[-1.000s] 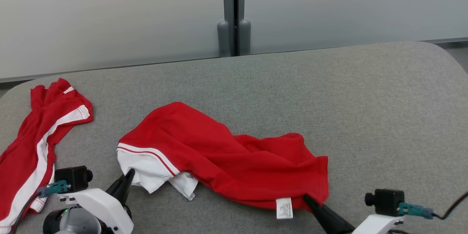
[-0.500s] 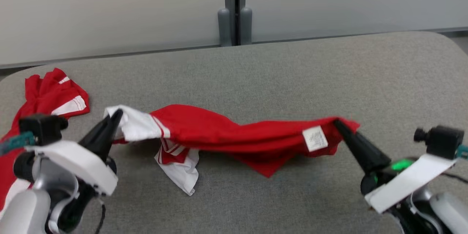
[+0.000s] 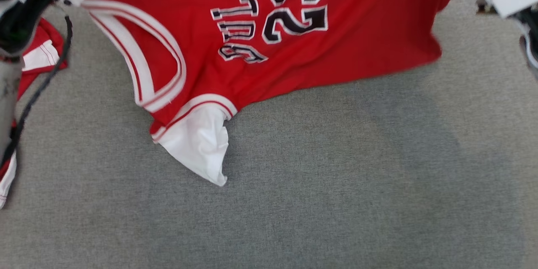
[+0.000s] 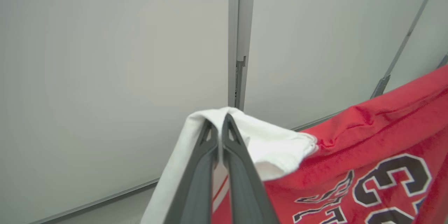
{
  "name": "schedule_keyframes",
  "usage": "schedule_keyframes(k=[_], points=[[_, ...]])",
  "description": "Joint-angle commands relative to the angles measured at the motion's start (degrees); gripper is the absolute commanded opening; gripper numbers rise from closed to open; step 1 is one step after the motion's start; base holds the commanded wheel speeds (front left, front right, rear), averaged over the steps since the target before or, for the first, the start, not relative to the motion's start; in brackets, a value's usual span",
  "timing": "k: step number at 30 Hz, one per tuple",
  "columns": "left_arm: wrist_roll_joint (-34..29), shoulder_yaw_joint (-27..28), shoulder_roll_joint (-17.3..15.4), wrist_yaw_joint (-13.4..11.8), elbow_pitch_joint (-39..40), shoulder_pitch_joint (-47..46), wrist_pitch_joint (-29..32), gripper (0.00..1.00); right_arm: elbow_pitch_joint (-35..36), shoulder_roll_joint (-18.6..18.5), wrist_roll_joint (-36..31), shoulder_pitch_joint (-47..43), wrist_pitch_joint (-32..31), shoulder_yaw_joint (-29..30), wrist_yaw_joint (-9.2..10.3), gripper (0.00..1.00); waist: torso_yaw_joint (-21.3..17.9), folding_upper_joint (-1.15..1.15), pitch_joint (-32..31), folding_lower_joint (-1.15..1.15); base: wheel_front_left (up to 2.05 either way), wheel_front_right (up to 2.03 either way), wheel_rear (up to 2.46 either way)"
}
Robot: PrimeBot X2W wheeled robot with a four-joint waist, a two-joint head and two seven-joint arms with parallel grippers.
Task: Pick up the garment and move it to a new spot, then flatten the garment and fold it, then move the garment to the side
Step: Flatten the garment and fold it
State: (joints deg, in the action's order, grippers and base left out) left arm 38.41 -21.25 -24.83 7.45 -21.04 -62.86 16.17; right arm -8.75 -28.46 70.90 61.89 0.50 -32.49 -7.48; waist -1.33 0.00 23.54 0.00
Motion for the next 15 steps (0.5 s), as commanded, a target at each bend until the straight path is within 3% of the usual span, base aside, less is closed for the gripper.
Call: schedule_keyframes(k=[1, 9, 15], points=[[1.4, -0.7, -1.7, 0.0, -1.3, -3.2, -1.5, 0.00, -1.8, 0.2, 1.2, 3.6, -0.1, -0.1, -0.03, 0.00, 0.6, 0.00, 3.1, 0.00, 0.00, 0.00, 0.00], [7.4, -2.6, -3.3, 0.0, -10.6, -20.9, -9.4, 0.00, -12.0, -0.3, 2.1, 23.5, 2.3, -2.4, -0.03, 0.00, 0.8, 0.00, 4.2, 0.00, 0.00, 0.00, 0.00], [9.7, -6.5, -3.6, 0.0, -14.8, -28.2, -12.6, 0.00, -15.8, -1.6, 3.9, 29.9, 4.2, -4.4, -0.02, 0.00, 0.8, 0.00, 4.0, 0.00, 0.00, 0.00, 0.00]])
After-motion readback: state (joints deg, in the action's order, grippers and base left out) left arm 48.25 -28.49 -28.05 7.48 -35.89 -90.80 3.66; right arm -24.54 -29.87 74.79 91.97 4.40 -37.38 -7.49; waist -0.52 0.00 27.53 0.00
